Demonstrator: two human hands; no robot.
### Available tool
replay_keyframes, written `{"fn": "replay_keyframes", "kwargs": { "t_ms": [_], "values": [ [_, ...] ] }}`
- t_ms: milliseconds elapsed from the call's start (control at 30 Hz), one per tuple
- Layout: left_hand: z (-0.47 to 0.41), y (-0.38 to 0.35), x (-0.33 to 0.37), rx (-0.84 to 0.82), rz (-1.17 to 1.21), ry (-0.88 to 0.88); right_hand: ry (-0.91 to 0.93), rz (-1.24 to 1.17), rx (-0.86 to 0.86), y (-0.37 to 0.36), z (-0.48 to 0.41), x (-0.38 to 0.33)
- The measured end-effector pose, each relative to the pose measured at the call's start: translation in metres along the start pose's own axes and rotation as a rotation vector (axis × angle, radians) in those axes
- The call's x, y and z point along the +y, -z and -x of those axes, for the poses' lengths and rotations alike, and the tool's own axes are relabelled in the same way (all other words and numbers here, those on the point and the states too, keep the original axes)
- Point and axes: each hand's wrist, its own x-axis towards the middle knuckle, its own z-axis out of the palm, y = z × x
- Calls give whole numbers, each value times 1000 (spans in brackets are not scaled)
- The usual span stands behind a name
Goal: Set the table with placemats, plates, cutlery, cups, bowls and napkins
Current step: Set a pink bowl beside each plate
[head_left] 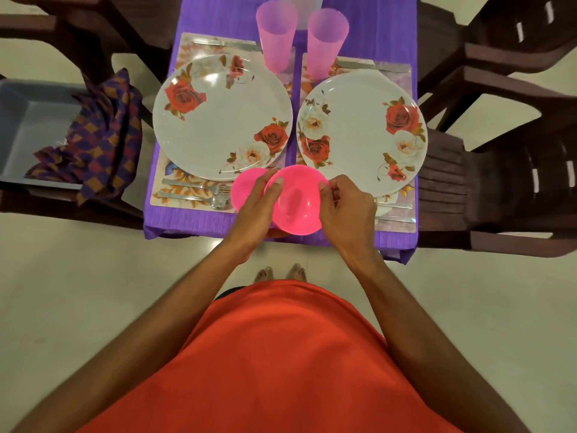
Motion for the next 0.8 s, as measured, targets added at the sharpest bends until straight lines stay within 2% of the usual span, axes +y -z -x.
{"fn": "replay_keyframes", "kwargs": {
  "t_ms": [67, 133, 267, 333, 433, 500, 600, 800],
  "values": [
    [2, 1, 2, -35, 128, 83, -20, 0, 20, 2, 1, -4],
    [3, 8, 3, -46, 212, 144, -107, -104, 35, 4, 1, -5],
    [2, 22, -4, -40, 163, 121, -345, -501, 13, 6, 2, 6],
    [3, 26, -8, -32, 139, 107, -431, -568, 61, 15, 2, 16],
    [6, 31, -14, 5, 132, 115, -507, -533, 170, 27, 5, 45],
    [6, 35, -18, 66, 143, 127, -497, -416, 164, 27, 9, 68],
    [8, 40, -20, 158, 210, 132, -405, -180, 65, 19, 14, 84],
    [17, 36, -17, 238, 267, 74, -274, -34, -111, -4, 4, 77]
  ]
}}
